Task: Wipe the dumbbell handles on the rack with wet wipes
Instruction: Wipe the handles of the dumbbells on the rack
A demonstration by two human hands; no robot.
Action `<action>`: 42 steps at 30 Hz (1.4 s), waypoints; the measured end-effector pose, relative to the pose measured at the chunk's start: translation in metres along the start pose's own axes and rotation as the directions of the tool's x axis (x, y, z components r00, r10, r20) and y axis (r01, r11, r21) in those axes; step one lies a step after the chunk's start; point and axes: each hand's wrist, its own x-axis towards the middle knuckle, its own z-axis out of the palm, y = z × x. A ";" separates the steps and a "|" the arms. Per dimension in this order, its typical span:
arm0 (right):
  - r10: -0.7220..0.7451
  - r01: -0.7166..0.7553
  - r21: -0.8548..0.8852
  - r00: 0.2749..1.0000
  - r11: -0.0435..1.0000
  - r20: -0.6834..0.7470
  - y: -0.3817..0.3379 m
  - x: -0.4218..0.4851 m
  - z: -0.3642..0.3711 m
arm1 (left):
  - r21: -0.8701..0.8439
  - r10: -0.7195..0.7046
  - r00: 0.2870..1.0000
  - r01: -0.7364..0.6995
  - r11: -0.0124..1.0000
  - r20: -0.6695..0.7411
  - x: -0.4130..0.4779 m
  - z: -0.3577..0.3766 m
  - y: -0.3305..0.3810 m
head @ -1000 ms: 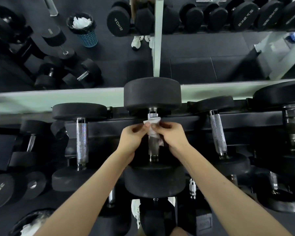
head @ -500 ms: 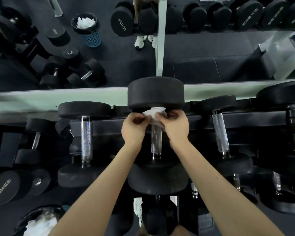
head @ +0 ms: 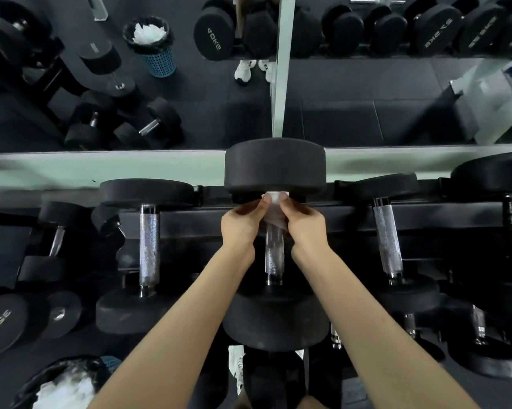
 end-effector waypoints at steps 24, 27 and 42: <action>-0.013 0.025 -0.068 0.985 0.997 0.173 -0.007 0.018 -0.016 | 0.191 0.090 0.988 -0.114 0.975 0.129 0.019 -0.013 -0.003; -0.043 0.053 -0.060 0.987 0.997 0.153 -0.006 0.024 -0.013 | 0.189 0.126 0.981 -0.153 0.970 0.145 0.021 -0.010 0.000; 0.212 0.228 -0.674 0.837 0.702 0.504 0.016 -0.001 -0.063 | 0.641 -0.076 0.847 -0.336 0.691 0.526 -0.003 -0.063 -0.028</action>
